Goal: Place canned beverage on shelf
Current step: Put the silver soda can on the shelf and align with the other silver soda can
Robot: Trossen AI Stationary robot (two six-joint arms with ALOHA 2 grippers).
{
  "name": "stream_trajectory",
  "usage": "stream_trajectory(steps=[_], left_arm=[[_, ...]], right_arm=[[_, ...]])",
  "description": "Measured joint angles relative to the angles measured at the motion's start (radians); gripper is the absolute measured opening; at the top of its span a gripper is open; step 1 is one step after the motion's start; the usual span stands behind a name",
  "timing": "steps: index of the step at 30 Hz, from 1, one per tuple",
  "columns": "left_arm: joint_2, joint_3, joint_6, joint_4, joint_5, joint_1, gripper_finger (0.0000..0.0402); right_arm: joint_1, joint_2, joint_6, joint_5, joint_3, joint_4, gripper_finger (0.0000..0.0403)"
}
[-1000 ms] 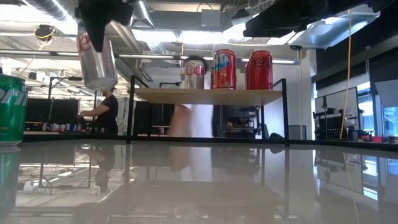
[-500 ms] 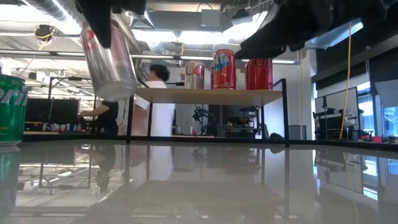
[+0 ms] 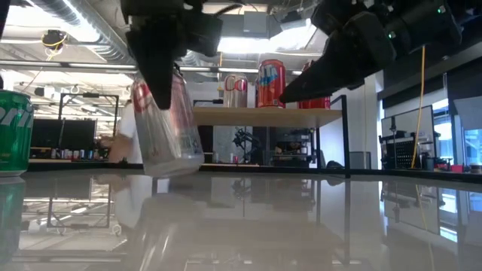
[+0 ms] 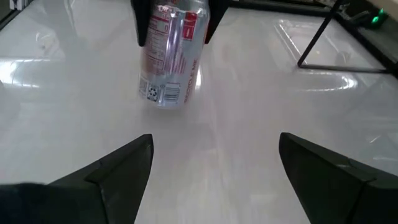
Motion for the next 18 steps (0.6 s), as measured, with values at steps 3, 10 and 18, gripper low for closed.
stream_trajectory(steps=[3,10,18], left_arm=[[0.032,0.009,0.001,0.0,0.005,0.0,0.0291],[0.034,0.012,0.028,0.008,-0.006,-0.007,0.0309],[0.029,0.012,0.081,0.041,-0.003,-0.008,0.0339]], right_arm=[[0.0,0.023,0.004,-0.018,0.0,0.015,0.0344],[0.0,0.032,0.004,-0.021,0.0,0.026,0.0344],[-0.001,0.032,0.004,-0.021,0.0,0.028,0.0344]])
